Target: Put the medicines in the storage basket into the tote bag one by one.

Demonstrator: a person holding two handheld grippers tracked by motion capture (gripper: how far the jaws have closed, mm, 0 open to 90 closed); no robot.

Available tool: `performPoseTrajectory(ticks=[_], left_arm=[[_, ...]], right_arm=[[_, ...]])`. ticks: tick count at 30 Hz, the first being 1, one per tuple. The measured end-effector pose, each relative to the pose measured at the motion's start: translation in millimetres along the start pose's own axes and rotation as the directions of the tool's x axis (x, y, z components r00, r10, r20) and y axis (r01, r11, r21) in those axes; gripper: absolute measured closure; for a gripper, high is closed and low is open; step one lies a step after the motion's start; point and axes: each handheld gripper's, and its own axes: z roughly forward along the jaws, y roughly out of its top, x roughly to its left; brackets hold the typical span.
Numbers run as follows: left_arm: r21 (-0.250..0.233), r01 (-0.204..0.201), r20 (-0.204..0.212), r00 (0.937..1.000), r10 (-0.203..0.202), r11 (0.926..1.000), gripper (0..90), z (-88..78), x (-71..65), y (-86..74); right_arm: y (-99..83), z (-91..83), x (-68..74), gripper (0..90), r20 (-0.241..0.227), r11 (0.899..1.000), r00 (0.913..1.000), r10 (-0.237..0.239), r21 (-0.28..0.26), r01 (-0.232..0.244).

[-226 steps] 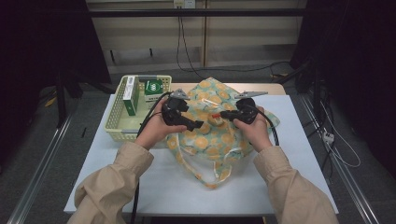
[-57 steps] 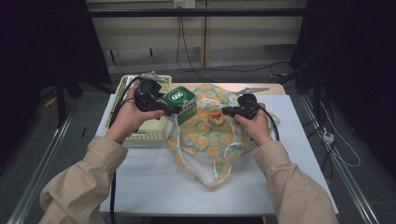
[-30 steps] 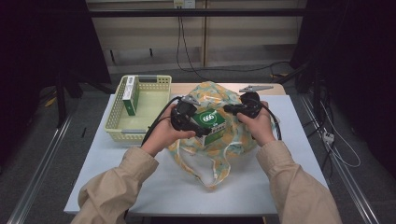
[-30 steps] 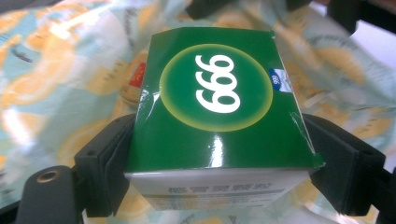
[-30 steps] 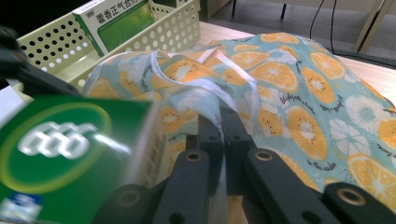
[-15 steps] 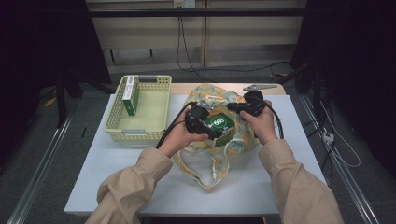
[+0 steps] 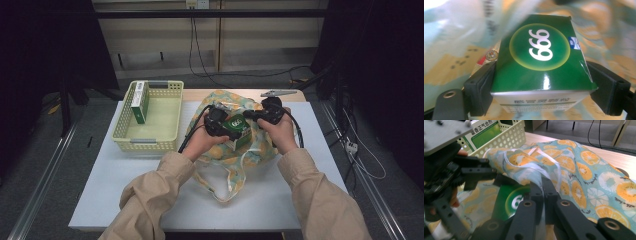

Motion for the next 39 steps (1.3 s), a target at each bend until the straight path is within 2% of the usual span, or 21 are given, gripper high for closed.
performPoseTrajectory(ticks=[1, 6, 10, 11, 12, 18, 19, 20, 21, 22, 25, 27, 30, 32, 36, 37, 38, 39], left_arm=[[-0.005, 0.017, -0.004, 0.9999, -0.017, 0.9998, 15.9, 0.4, 2.4, -0.3], [-0.029, 0.034, -0.061, 0.9975, -0.036, 0.9990, 15.8, 1.9, 16.1, -0.9], [-0.047, 0.057, -0.089, 0.9941, -0.061, 0.9973, 15.8, 5.4, 24.4, 1.1], [-0.051, 0.061, -0.126, 0.9898, -0.067, 0.9969, 15.7, 7.0, 24.4, 2.2], [-0.050, 0.059, -0.103, 0.9926, -0.064, 0.9970, 15.7, 8.3, 27.5, 3.9], [-0.068, 0.057, -0.140, 0.9879, -0.066, 0.9961, 15.5, 18.6, 32.3, 9.3], [-0.083, 0.065, -0.167, 0.9829, -0.078, 0.9944, 15.3, 20.8, 31.6, 9.8], [-0.085, 0.066, -0.147, 0.9860, -0.078, 0.9942, 15.0, 21.5, 32.9, 10.0], [-0.087, 0.059, -0.172, 0.9823, -0.074, 0.9944, 14.6, 22.9, 31.8, 10.0], [-0.086, 0.056, -0.144, 0.9872, -0.068, 0.9948, 14.4, 23.3, 32.8, 9.7], [-0.071, 0.044, -0.146, 0.9878, -0.053, 0.9966, 13.7, 22.0, 31.2, 8.6], [-0.061, 0.040, -0.133, 0.9900, -0.048, 0.9974, 11.8, 17.5, 29.4, 7.9], [-0.064, 0.044, -0.120, 0.9915, -0.052, 0.9969, 10.5, 5.5, 26.0, 6.8], [-0.058, 0.052, -0.095, 0.9938, -0.057, 0.9970, 8.1, -4.1, 23.4, 4.0], [-0.060, 0.039, -0.057, 0.9975, -0.043, 0.9974, 10.0, -22.9, 18.5, -4.4], [-0.057, 0.042, -0.076, 0.9960, -0.046, 0.9975, 10.0, -27.3, 15.8, -6.2], [-0.046, 0.036, -0.028, 0.9989, -0.037, 0.9983, 10.0, -34.0, 16.4, -7.9], [-0.044, 0.026, -0.021, 0.9994, -0.027, 0.9987, 10.1, -39.9, 15.3, -9.2]], right_arm=[[0.2, -0.2, 0.6, 89.8, -0.002, 1.000, 1.0000, 0.002, -0.002, -0.002], [0.0, 1.3, 5.0, 89.8, -0.007, 1.000, 1.0000, -0.004, 0.003, 0.004], [-0.4, 4.3, 8.4, 89.7, -0.015, 1.000, 0.9999, -0.004, 0.006, 0.004], [-0.5, 5.1, 9.1, 89.7, -0.018, 1.000, 0.9998, -0.005, 0.005, 0.005], [-0.7, 6.1, 9.9, 89.7, -0.019, 1.000, 0.9998, -0.004, 0.007, 0.004], [-1.9, 10.3, 12.5, 89.7, -0.024, 1.000, 0.9997, -0.005, 0.012, 0.005], [-2.4, 10.9, 12.7, 89.7, -0.024, 1.000, 0.9997, -0.004, 0.012, 0.004], [-2.9, 11.4, 12.6, 89.7, -0.025, 1.000, 0.9997, -0.002, 0.012, 0.002], [-3.4, 11.9, 12.4, 89.7, -0.025, 1.000, 0.9997, -0.004, 0.015, 0.004], [-4.0, 12.3, 12.2, 89.7, -0.024, 1.000, 0.9997, -0.001, 0.016, 0.001], [-5.4, 12.1, 11.3, 89.8, -0.023, 1.000, 0.9997, 0.003, 0.017, -0.003], [-6.4, 11.6, 11.1, 89.7, -0.020, 1.000, 0.9998, 0.005, 0.016, -0.005], [-7.6, 11.6, 10.4, 89.8, -0.017, 1.000, 0.9998, 0.010, 0.012, -0.010], [-8.4, 12.5, 10.4, 89.7, -0.014, 1.000, 0.9998, 0.013, 0.013, -0.012], [-8.4, 13.8, 12.8, 89.8, -0.014, 1.000, 0.9998, 0.015, 0.014, -0.015], [-8.3, 14.2, 13.6, 89.7, -0.012, 1.000, 0.9998, 0.013, 0.017, -0.013], [-8.3, 14.8, 13.8, 89.7, -0.011, 1.000, 0.9999, 0.008, 0.017, -0.007], [-8.3, 15.1, 13.9, 89.7, -0.009, 1.000, 0.9999, 0.011, 0.016, -0.011]])
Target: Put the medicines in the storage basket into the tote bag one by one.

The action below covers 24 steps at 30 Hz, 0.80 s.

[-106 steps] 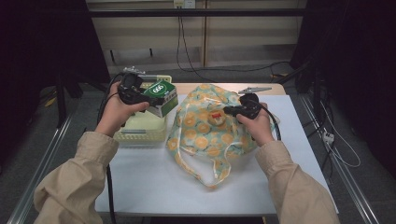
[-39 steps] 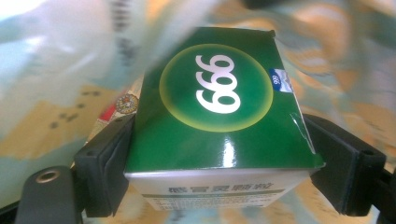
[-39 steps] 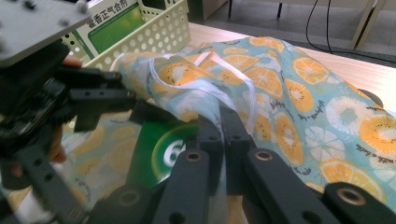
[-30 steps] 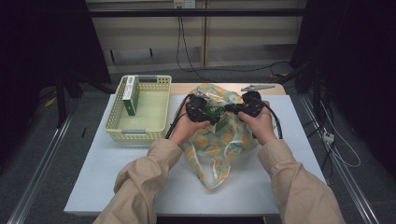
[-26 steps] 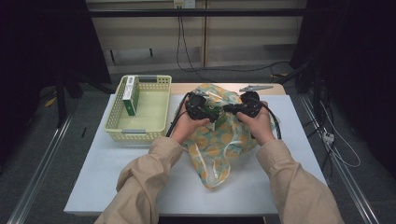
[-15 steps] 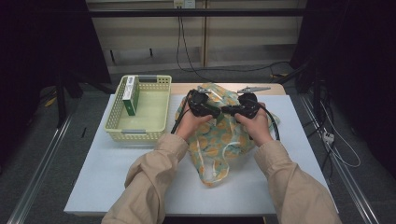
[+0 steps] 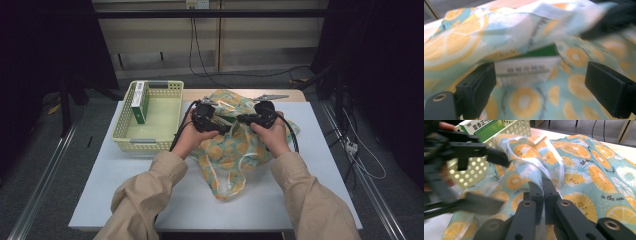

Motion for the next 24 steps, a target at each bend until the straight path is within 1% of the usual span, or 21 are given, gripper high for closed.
performPoseTrajectory(ticks=[2, 3, 4, 5, 7, 11, 12, 13, 14, 15, 16, 17, 18, 21, 23, 24], left_arm=[[0.004, -0.009, 0.011, 0.9999, 0.009, 1.0000, 11.0, -11.5, -2.0, -0.9], [-0.006, -0.004, 0.030, 0.9995, 0.004, 1.0000, 10.8, -19.0, -3.8, -1.5], [-0.004, -0.015, 0.036, 0.9992, 0.015, 0.9999, 10.9, -23.9, -4.0, -1.5], [0.002, -0.031, 0.037, 0.9988, 0.031, 0.9995, 11.0, -31.7, -4.0, -2.0], [0.000, -0.029, 0.041, 0.9988, 0.029, 0.9996, 10.9, -41.1, -2.6, -3.9], [-0.005, -0.027, 0.035, 0.9990, 0.027, 0.9996, 10.7, -59.7, 3.2, -9.6], [-0.004, -0.025, 0.004, 0.9997, 0.025, 0.9997, 10.7, -63.5, 3.9, -10.6], [-0.008, -0.015, 0.039, 0.9991, 0.015, 0.9999, 10.7, -66.4, 6.9, -11.7], [-0.011, -0.018, 0.032, 0.9993, 0.018, 0.9998, 10.7, -69.3, 8.9, -12.4], [0.000, -0.023, 0.022, 0.9995, 0.023, 0.9997, 10.7, -72.4, 11.2, -12.9], [-0.004, -0.021, 0.020, 0.9996, 0.021, 0.9998, 10.6, -74.0, 12.8, -13.3], [0.002, -0.033, -0.001, 0.9995, 0.033, 0.9995, 10.6, -77.8, 15.5, -13.6], [0.007, -0.037, -0.011, 0.9993, 0.037, 0.9993, 10.7, -80.2, 17.1, -13.5], [-0.007, -0.027, -0.014, 0.9995, 0.027, 0.9996, 10.6, -87.3, 24.0, -13.0], [-0.005, -0.033, -0.025, 0.9991, 0.033, 0.9994, 10.8, -92.1, 30.3, -12.7], [-0.003, -0.030, -0.033, 0.9990, 0.030, 0.9995, 10.9, -94.0, 33.9, -13.2]], right_arm=[[-0.3, 0.6, -0.1, 89.7, 0.004, 1.000, 1.0000, 0.002, 0.002, -0.002], [-0.4, 0.8, 0.1, 89.8, 0.004, 1.000, 1.0000, 0.001, 0.002, -0.001], [-0.4, 1.2, 0.4, 89.8, 0.006, 1.000, 1.0000, -0.002, 0.004, 0.002], [-0.3, 1.4, 0.7, 89.7, 0.008, 1.000, 1.0000, -0.004, 0.005, 0.004], [-0.3, 1.2, 1.3, 89.7, 0.009, 1.000, 1.0000, -0.003, 0.005, 0.003], [0.0, 0.5, 2.3, 89.7, 0.007, 1.000, 1.0000, -0.006, 0.008, 0.006], [0.2, 0.3, 2.7, 89.7, 0.007, 1.000, 0.9999, -0.008, 0.008, 0.008], [0.3, 0.1, 3.0, 89.7, 0.007, 1.000, 0.9999, -0.009, 0.007, 0.009], [0.3, -0.2, 3.2, 89.7, 0.006, 1.000, 0.9999, -0.009, 0.007, 0.009], [0.4, -0.4, 3.4, 89.7, 0.004, 1.000, 0.9999, -0.010, 0.007, 0.010], [0.5, -0.6, 3.7, 89.7, 0.003, 1.000, 0.9999, -0.012, 0.009, 0.012], [0.6, -0.7, 3.8, 89.7, 0.003, 1.000, 0.9999, -0.013, 0.010, 0.013], [0.7, -1.0, 4.2, 89.7, 0.001, 1.000, 0.9999, -0.012, 0.009, 0.012], [0.8, -1.5, 4.6, 89.7, -0.002, 1.000, 0.9999, -0.012, 0.009, 0.012], [0.6, -1.6, 4.7, 89.7, -0.002, 1.000, 0.9999, -0.016, 0.011, 0.016], [0.5, -1.8, 4.6, 89.7, -0.003, 1.000, 0.9999, -0.016, 0.013, 0.016]])
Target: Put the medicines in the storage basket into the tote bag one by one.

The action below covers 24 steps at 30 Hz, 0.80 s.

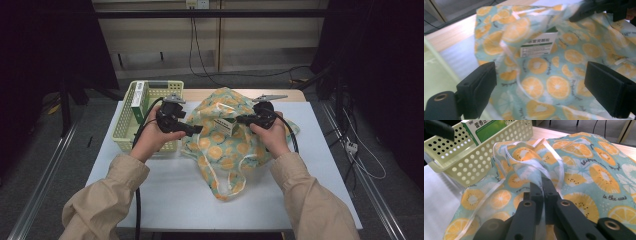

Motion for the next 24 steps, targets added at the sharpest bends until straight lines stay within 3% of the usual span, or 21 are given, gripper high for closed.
performPoseTrajectory(ticks=[5, 13, 17, 24], left_arm=[[0.001, 0.045, -0.024, 0.9987, -0.045, 0.9990, 11.1, -8.1, 19.3, -4.8], [0.038, 0.028, -0.079, 0.9966, -0.024, 0.9989, 11.7, -17.4, 34.7, -7.5], [0.019, 0.064, -0.104, 0.9927, -0.062, 0.9977, 11.8, -21.9, 44.3, -9.5], [0.022, 0.070, -0.156, 0.9856, -0.066, 0.9973, 11.9, -33.9, 58.6, -8.8]], right_arm=[[0.4, -0.4, -0.5, 89.7, 0.000, 1.000, 1.0000, 0.001, 0.000, -0.001], [-0.9, 2.7, -0.2, 89.7, -0.002, 1.000, 1.0000, 0.003, 0.007, -0.003], [-0.4, 2.8, 0.3, 89.7, -0.005, 1.000, 1.0000, 0.001, 0.003, -0.001], [-0.7, 2.2, -2.0, 89.7, -0.008, 1.000, 0.9999, 0.006, 0.002, -0.006]])
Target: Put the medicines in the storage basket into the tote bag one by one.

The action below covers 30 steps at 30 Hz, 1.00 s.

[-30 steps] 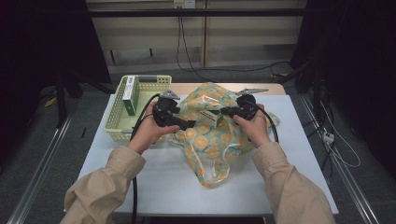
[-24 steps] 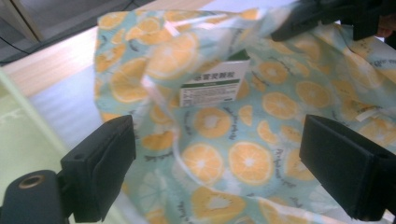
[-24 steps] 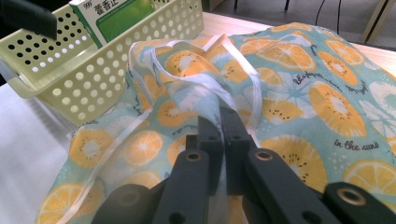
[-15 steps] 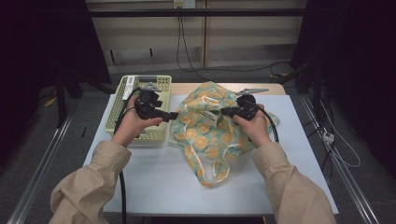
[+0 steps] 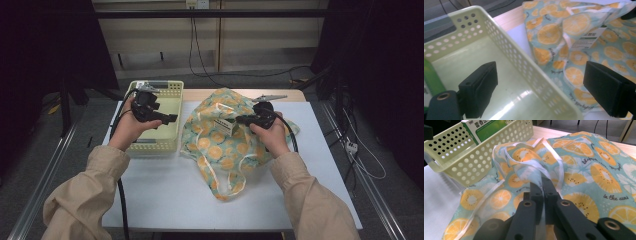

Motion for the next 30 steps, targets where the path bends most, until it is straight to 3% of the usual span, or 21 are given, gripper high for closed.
performPoseTrajectory(ticks=[8, 15, 19, 20, 26, 30], left_arm=[[-0.010, 0.062, -0.057, 0.9965, -0.062, 0.9981, 12.0, -10.5, 24.3, -2.9], [0.002, 0.104, -0.136, 0.9854, -0.103, 0.9945, 12.2, -12.7, 52.6, -12.1], [0.015, 0.118, -0.200, 0.9733, -0.113, 0.9929, 13.0, -12.4, 67.9, -13.0], [0.010, 0.139, -0.214, 0.9678, -0.133, 0.9903, 13.4, -11.1, 70.6, -13.4], [0.029, 0.166, -0.276, 0.9491, -0.151, 0.9858, 13.5, -0.4, 86.5, -16.6], [0.028, 0.183, -0.330, 0.9298, -0.163, 0.9828, 13.7, 5.2, 94.4, -19.0]], right_arm=[[-0.2, -1.1, 0.9, 89.7, -0.002, 1.000, 1.0000, -0.002, -0.006, 0.002], [-0.2, 0.0, 1.6, 89.7, -0.004, 1.000, 1.0000, -0.004, -0.001, 0.004], [0.3, -0.8, 1.3, 89.7, 0.001, 1.000, 1.0000, -0.007, -0.001, 0.007], [0.6, -1.2, 1.1, 89.7, 0.002, 1.000, 1.0000, -0.009, -0.001, 0.009], [2.2, -2.9, 0.1, 89.7, 0.001, 1.000, 1.0000, -0.006, -0.006, 0.006], [2.1, -4.3, -2.0, 89.7, -0.003, 1.000, 1.0000, -0.004, -0.007, 0.004]])
